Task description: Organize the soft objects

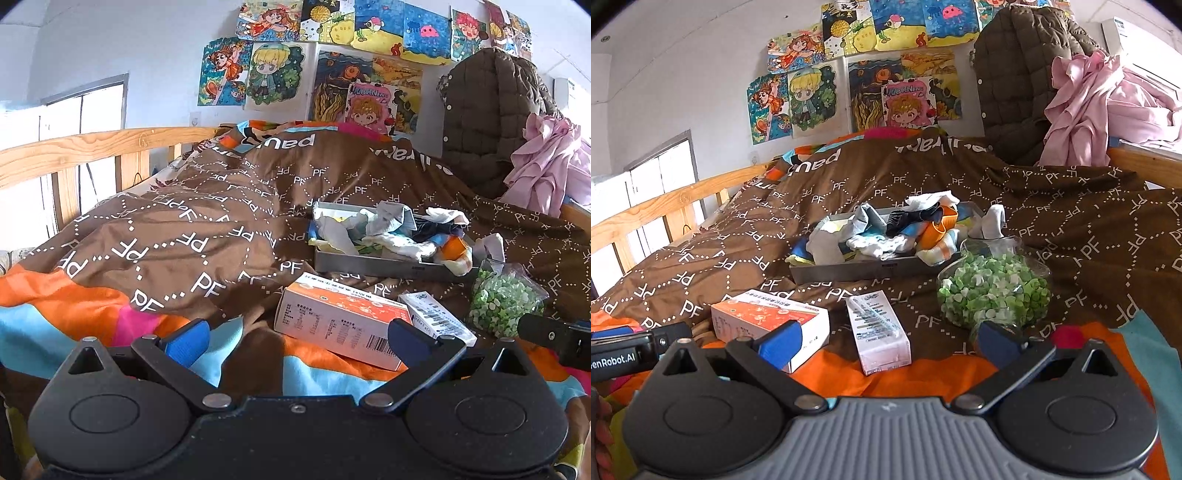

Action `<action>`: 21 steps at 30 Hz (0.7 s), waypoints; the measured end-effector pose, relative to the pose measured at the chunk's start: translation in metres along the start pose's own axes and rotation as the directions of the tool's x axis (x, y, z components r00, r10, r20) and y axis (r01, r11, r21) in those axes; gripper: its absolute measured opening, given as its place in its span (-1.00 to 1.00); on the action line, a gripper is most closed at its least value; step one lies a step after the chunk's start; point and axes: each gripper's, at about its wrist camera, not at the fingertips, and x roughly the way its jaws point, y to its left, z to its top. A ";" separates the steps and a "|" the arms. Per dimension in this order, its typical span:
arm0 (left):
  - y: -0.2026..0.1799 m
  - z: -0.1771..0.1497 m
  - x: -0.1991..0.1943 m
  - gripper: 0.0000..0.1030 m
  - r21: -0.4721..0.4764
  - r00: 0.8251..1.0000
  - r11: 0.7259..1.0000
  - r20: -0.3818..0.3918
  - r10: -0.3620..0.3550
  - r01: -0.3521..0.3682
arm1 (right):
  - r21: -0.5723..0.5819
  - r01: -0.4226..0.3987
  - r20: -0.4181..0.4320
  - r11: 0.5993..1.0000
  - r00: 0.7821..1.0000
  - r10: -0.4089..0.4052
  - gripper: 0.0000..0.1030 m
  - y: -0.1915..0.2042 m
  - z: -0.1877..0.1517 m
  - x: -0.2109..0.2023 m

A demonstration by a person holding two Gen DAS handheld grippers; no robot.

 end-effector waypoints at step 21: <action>0.003 0.000 0.000 0.99 -0.018 1.000 1.000 -0.005 0.009 -0.009 | -0.082 0.001 -0.005 0.997 1.000 -0.002 1.00 0.012 -0.005 0.004</action>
